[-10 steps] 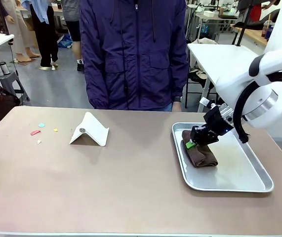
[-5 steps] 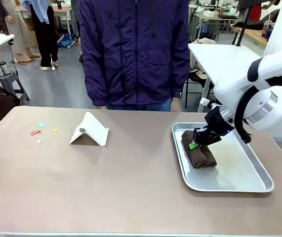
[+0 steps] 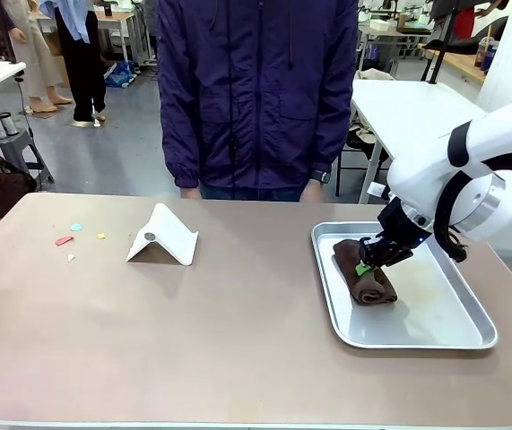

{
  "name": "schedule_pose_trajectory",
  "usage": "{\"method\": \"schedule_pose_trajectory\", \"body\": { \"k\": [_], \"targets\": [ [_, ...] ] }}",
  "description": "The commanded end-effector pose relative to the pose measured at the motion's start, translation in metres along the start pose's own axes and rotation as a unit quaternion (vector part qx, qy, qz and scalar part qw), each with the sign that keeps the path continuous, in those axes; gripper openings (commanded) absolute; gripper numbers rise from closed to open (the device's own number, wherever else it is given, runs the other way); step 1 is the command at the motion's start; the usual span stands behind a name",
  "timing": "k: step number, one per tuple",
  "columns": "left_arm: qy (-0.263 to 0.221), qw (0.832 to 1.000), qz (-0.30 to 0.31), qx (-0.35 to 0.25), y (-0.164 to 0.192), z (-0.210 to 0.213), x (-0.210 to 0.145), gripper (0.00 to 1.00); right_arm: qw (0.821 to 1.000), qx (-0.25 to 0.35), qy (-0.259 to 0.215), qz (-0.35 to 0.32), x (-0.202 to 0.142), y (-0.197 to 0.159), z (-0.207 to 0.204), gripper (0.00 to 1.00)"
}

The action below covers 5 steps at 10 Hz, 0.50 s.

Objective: Clean the surface of the table.
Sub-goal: If a person points to the right, clean the right side of the table with your right hand, and if they point to the left, clean the left side with your left hand.

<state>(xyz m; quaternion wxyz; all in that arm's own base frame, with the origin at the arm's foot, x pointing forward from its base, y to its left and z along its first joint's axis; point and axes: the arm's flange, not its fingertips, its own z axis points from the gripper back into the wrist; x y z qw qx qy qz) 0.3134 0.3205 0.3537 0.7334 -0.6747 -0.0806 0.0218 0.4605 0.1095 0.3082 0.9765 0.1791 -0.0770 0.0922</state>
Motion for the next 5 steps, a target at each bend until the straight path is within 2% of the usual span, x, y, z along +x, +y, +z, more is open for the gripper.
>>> {"method": "schedule_pose_trajectory", "body": {
  "k": [1,5],
  "targets": [
    [0.005,1.000,0.002,0.003,-0.005,0.000,-0.003,0.09,0.999,-0.026,-0.007,-0.028,0.000,-0.013,0.009,0.08],
    [0.005,1.000,0.002,0.003,-0.005,0.000,-0.003,0.09,0.996,-0.052,-0.013,-0.073,-0.007,-0.045,0.019,0.08]
  ]
}}
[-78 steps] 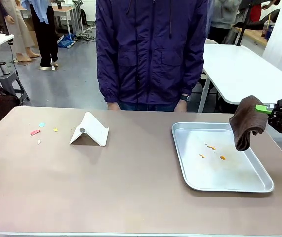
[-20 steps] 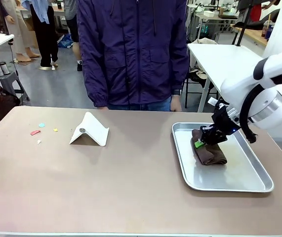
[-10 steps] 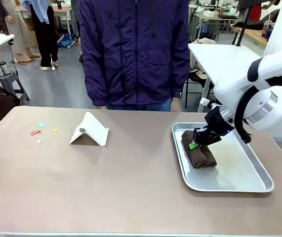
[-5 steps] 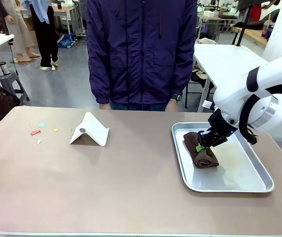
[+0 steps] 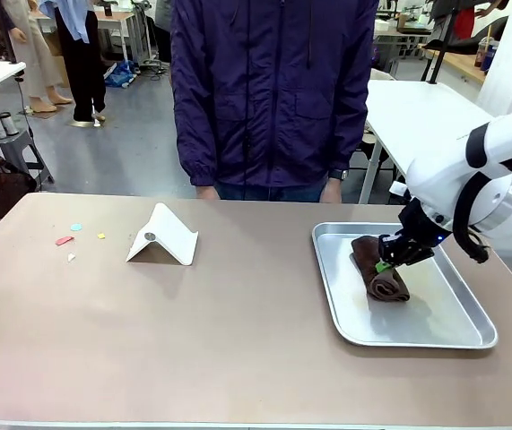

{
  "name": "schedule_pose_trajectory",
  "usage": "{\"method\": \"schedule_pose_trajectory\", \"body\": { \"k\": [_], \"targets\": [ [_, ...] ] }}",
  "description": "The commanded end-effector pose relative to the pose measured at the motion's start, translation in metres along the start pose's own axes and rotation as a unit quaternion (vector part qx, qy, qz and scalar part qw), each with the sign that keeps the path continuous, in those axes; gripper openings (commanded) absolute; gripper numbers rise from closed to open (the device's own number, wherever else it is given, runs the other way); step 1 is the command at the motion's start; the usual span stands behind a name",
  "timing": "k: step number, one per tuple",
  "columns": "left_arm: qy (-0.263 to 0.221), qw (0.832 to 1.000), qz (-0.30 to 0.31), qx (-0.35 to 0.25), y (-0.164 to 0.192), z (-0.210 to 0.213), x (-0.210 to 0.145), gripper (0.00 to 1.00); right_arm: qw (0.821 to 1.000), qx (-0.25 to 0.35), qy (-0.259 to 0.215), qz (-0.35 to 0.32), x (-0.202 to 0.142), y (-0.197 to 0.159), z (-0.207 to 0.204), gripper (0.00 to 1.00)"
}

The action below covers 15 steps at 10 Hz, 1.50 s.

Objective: Clean the surface of the table.
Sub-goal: If a person points to the right, clean the right side of the table with your right hand, and if they point to the left, clean the left side with your left hand.

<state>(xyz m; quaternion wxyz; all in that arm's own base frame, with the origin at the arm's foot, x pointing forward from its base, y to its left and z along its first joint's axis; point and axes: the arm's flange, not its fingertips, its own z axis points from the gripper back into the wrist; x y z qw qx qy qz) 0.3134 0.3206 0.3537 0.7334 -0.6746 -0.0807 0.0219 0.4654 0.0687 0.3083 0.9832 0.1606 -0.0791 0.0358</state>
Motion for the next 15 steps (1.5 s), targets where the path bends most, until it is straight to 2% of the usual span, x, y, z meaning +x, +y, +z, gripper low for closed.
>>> {"method": "schedule_pose_trajectory", "body": {
  "k": [1,6,8,9,12,14,15],
  "targets": [
    [0.005,1.000,0.002,0.003,-0.005,0.000,-0.003,0.09,0.999,-0.032,-0.005,-0.026,-0.006,-0.016,0.008,0.08],
    [0.005,1.000,0.002,0.003,-0.005,0.000,-0.003,0.09,0.995,-0.011,-0.052,-0.085,-0.015,-0.060,0.039,0.08],
    [0.005,1.000,0.002,0.003,-0.005,0.000,-0.003,0.09,0.991,0.035,-0.079,-0.102,-0.021,-0.074,0.051,0.08],
    [0.005,1.000,0.002,0.003,-0.005,0.000,-0.003,0.09,0.986,0.085,-0.097,-0.105,-0.023,-0.078,0.058,0.08],
    [0.005,1.000,0.002,0.003,-0.005,0.000,-0.003,0.09,0.954,0.244,-0.132,-0.113,-0.024,-0.085,0.069,0.08],
    [0.005,1.000,0.002,0.003,-0.005,0.000,-0.003,0.09,0.919,0.350,-0.135,-0.124,-0.022,-0.090,0.070,0.08],
    [0.005,1.000,0.002,0.003,-0.005,0.000,-0.003,0.09,0.892,0.413,-0.123,-0.137,-0.022,-0.096,0.071,0.08]
  ]
}}
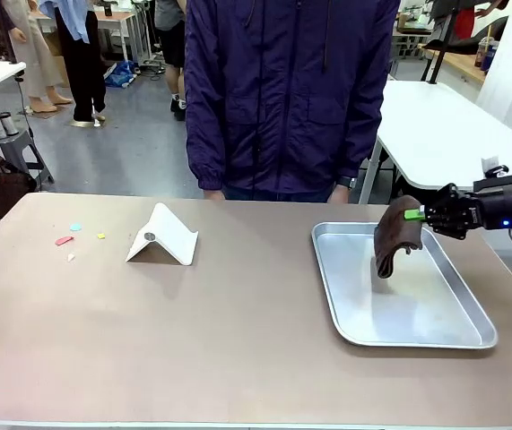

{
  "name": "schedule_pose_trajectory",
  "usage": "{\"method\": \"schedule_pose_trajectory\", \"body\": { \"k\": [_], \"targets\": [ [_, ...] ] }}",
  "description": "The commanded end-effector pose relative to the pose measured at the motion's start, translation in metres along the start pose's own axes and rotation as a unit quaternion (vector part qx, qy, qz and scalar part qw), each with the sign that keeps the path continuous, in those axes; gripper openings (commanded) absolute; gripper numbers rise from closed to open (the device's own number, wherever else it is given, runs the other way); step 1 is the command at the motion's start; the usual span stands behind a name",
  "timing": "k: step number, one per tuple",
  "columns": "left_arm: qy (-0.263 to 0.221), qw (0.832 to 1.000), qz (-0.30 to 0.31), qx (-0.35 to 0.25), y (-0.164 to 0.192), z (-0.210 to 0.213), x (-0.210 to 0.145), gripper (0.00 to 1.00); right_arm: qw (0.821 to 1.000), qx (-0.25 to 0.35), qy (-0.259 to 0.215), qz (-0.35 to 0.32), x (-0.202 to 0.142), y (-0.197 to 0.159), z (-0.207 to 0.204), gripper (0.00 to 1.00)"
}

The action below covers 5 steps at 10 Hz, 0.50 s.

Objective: Clean the surface of the table.
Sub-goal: If a person points to the right, clean the right side of the table with your right hand, and if they point to the left, clean the left side with your left hand.

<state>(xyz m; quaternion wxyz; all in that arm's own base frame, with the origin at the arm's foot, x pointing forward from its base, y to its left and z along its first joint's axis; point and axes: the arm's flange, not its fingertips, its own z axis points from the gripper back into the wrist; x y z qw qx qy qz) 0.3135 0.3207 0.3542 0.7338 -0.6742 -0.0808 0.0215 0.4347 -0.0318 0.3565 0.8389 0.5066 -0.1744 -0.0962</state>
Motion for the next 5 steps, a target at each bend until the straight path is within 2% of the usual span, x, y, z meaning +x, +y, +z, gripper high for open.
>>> {"method": "schedule_pose_trajectory", "body": {
  "k": [1,2,5],
  "targets": [
    [0.004,1.000,0.003,0.002,-0.005,0.000,-0.003,0.09,0.992,0.119,0.027,-0.032,0.012,-0.023,0.008,0.08],
    [0.004,1.000,0.003,0.002,-0.005,0.000,-0.003,0.09,0.980,0.192,0.038,-0.037,0.012,-0.023,0.018,0.08],
    [0.004,1.000,0.003,0.002,-0.005,0.000,-0.003,0.09,0.968,0.249,0.000,-0.034,0.006,-0.013,0.057,0.08]
  ]
}}
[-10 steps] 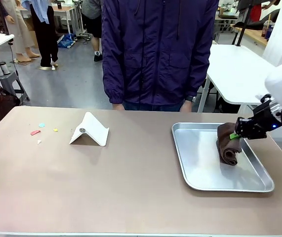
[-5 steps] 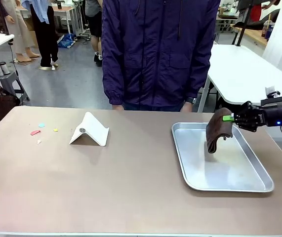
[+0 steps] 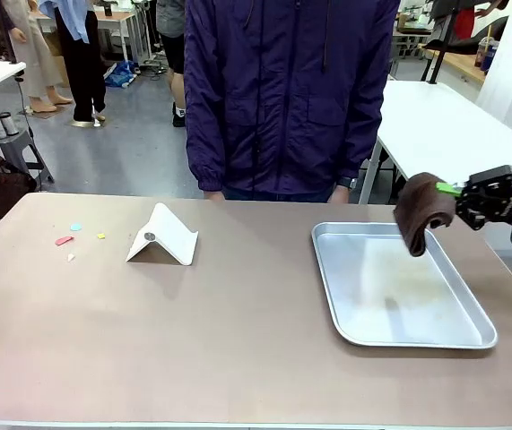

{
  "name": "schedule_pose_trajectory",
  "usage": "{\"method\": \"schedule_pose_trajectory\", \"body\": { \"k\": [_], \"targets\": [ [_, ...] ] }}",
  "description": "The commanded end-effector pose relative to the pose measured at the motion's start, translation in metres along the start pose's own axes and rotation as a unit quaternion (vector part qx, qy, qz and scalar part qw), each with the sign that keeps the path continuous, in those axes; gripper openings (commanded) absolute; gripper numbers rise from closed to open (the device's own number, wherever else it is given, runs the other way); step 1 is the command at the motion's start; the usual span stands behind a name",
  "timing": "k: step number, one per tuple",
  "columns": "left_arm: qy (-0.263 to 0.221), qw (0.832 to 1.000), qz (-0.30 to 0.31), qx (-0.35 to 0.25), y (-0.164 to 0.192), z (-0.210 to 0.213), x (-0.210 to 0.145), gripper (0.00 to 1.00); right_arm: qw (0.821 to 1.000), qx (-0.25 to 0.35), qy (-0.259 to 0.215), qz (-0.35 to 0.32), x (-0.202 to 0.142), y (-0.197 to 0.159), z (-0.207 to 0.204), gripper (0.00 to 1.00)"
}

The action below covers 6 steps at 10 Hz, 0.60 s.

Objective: Clean the surface of the table.
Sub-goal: If a person points to the right, clean the right side of the table with your right hand, and if they point to the left, clean the left side with your left hand.

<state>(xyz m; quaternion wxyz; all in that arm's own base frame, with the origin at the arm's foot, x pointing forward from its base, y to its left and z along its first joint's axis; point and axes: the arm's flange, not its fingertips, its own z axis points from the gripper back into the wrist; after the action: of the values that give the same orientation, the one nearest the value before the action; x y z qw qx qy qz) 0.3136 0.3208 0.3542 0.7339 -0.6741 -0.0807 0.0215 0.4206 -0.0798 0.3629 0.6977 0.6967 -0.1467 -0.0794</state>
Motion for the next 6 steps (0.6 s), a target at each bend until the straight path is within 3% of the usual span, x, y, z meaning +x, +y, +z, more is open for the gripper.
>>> {"method": "schedule_pose_trajectory", "body": {
  "k": [1,3,5,6],
  "targets": [
    [0.004,1.000,0.003,0.002,-0.005,0.000,-0.003,0.09,0.999,0.013,-0.023,0.035,-0.004,0.016,0.019,0.08],
    [0.004,1.000,0.003,0.002,-0.005,0.000,-0.003,0.09,0.996,-0.037,-0.054,0.060,-0.009,0.024,0.049,0.08],
    [0.004,1.000,0.003,0.002,-0.005,0.000,-0.003,0.09,0.993,-0.065,-0.048,0.085,-0.013,0.017,0.056,0.08],
    [0.004,1.000,0.003,0.002,-0.005,0.000,-0.003,0.09,0.997,-0.026,-0.045,0.048,-0.001,0.025,0.053,0.08]
  ]
}}
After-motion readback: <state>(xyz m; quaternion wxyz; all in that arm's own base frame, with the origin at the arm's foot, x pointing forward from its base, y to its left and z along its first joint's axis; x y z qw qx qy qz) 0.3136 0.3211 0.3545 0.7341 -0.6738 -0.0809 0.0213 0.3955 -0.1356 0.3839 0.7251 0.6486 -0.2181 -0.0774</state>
